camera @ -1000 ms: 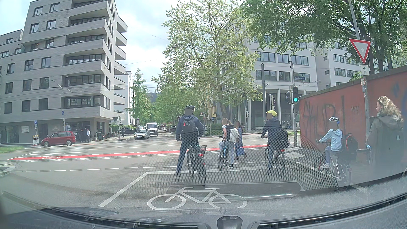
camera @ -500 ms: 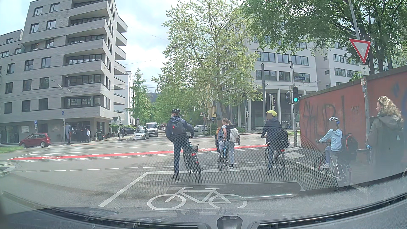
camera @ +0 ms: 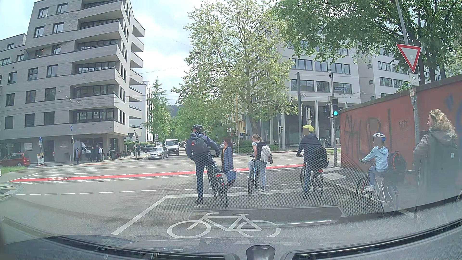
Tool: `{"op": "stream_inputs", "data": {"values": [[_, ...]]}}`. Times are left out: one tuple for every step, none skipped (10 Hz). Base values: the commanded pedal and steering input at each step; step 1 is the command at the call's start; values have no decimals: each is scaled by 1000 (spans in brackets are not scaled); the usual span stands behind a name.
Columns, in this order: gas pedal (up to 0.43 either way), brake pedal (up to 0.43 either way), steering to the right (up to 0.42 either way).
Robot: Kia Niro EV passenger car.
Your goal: Follow the waypoints while adhering to traffic rules and regulations
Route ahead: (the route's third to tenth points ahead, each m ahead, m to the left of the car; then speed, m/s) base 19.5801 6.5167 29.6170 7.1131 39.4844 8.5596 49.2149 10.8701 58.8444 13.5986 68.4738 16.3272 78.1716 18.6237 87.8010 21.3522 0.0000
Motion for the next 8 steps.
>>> {"op": "stream_inputs", "data": {"values": [[0,268,-15],[0,268,-15],[0,268,-15],[0,268,-15],[0,268,-15],[0,268,-15],[0,268,-15],[0,268,-15]]}}
